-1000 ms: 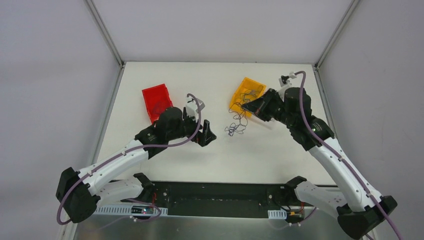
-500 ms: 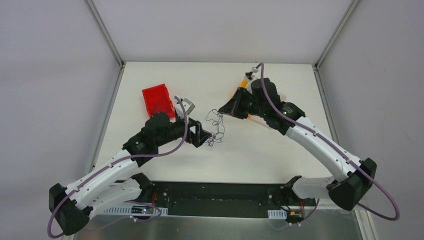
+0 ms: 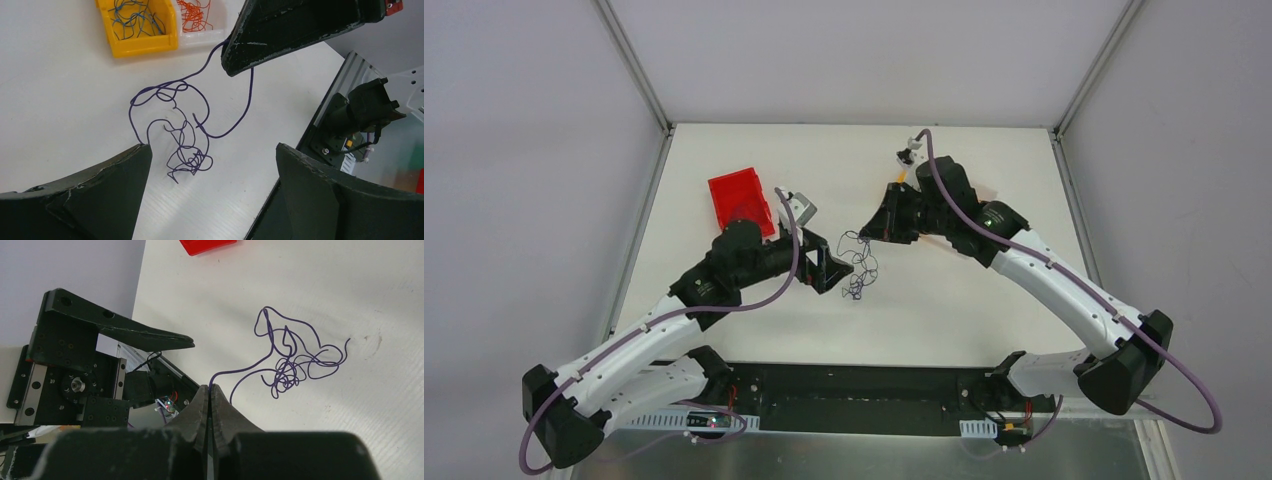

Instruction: Untangle the cables

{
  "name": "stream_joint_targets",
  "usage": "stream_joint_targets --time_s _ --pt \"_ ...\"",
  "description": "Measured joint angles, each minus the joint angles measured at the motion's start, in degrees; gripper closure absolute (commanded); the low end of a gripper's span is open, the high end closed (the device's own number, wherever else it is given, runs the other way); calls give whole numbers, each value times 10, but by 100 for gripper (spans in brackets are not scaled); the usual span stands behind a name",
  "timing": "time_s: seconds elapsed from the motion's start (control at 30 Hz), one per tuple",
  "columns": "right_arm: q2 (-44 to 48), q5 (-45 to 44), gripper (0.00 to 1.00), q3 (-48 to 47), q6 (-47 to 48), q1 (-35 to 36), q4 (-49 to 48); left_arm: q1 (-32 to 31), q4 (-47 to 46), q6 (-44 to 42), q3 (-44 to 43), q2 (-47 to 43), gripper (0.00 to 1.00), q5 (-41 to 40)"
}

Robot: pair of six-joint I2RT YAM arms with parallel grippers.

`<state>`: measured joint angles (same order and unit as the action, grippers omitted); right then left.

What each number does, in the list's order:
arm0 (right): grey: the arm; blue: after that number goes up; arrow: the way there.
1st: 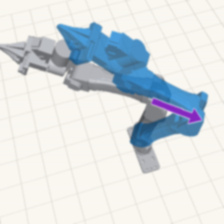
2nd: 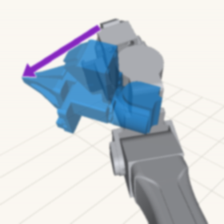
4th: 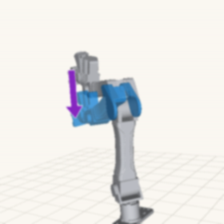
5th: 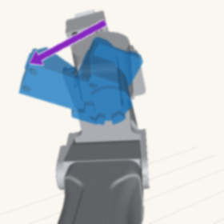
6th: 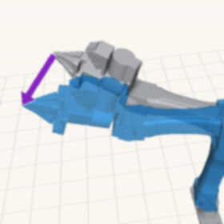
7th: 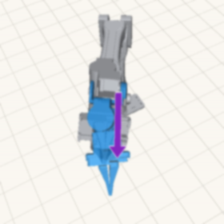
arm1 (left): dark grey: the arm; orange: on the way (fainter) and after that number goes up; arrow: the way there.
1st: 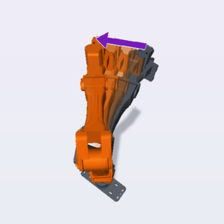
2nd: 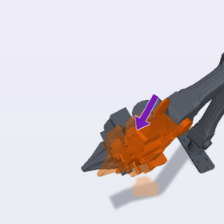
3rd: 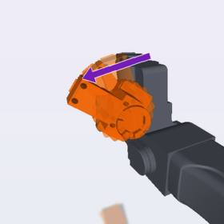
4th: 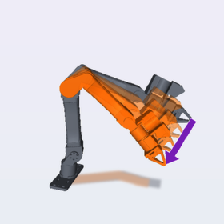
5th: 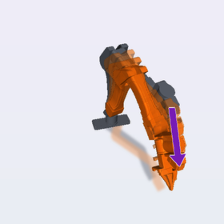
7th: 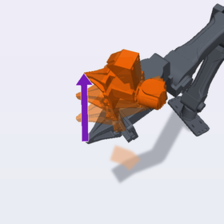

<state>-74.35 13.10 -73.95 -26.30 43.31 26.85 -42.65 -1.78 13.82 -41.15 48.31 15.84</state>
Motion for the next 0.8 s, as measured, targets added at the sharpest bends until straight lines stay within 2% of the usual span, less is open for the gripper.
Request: stream_joint_targets --time_s 0.5,0.8 --pt "0 30 100 -4 56 3 10 0 -31 3 -37 64 1 43" --pt "2 79 100 -5 57 4 10 0 -61 -2 -45 99 1 48"
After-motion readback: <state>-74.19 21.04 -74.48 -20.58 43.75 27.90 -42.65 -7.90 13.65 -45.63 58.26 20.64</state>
